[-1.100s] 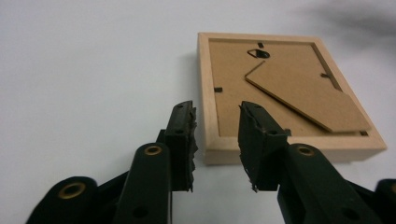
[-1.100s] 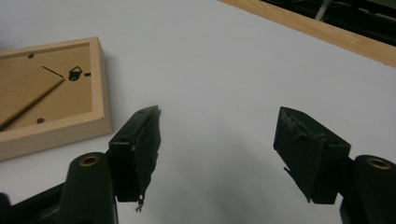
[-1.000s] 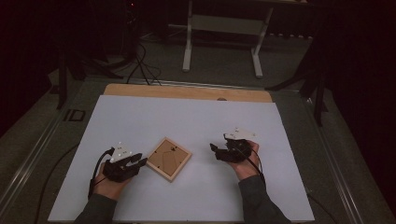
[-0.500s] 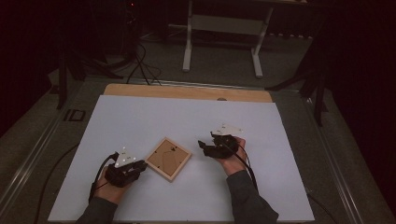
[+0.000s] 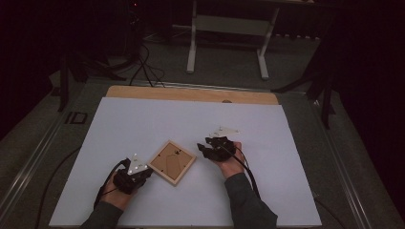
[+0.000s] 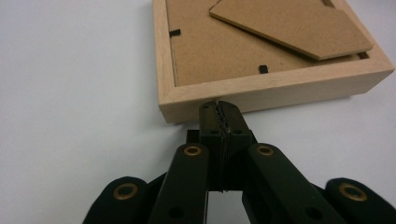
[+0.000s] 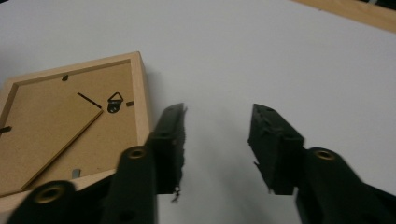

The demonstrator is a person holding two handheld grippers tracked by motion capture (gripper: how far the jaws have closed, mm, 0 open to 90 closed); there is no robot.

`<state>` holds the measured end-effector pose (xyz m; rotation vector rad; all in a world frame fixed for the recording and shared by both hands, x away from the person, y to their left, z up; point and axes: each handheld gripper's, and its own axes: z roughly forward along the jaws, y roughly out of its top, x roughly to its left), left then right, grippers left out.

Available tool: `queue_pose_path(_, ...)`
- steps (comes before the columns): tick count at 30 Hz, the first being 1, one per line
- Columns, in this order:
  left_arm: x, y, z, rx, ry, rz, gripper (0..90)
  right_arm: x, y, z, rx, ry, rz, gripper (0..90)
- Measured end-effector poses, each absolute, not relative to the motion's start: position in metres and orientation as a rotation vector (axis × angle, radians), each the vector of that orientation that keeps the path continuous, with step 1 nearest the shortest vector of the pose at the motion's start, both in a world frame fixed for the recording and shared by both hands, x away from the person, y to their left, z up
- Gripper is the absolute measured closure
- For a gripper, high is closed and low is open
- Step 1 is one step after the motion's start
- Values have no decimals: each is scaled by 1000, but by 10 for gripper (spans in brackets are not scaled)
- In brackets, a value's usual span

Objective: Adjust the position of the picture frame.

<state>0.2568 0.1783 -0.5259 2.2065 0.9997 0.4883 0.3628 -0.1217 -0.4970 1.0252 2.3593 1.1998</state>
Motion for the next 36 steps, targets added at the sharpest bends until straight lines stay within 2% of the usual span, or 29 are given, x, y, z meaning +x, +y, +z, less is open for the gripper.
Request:
queue_pose_path(8,259,176,-527,2210,1008,503,895,365,-111,-508,1030,2394,1119,781)
queue_pose_path(14,261,171,-528,2221,1009,520,895,366,-105,-515,1049,2416,1108,877)
queue_pose_path(36,267,166,-530,2224,1018,515,895,361,-99,-522,1013,2465,1021,892)
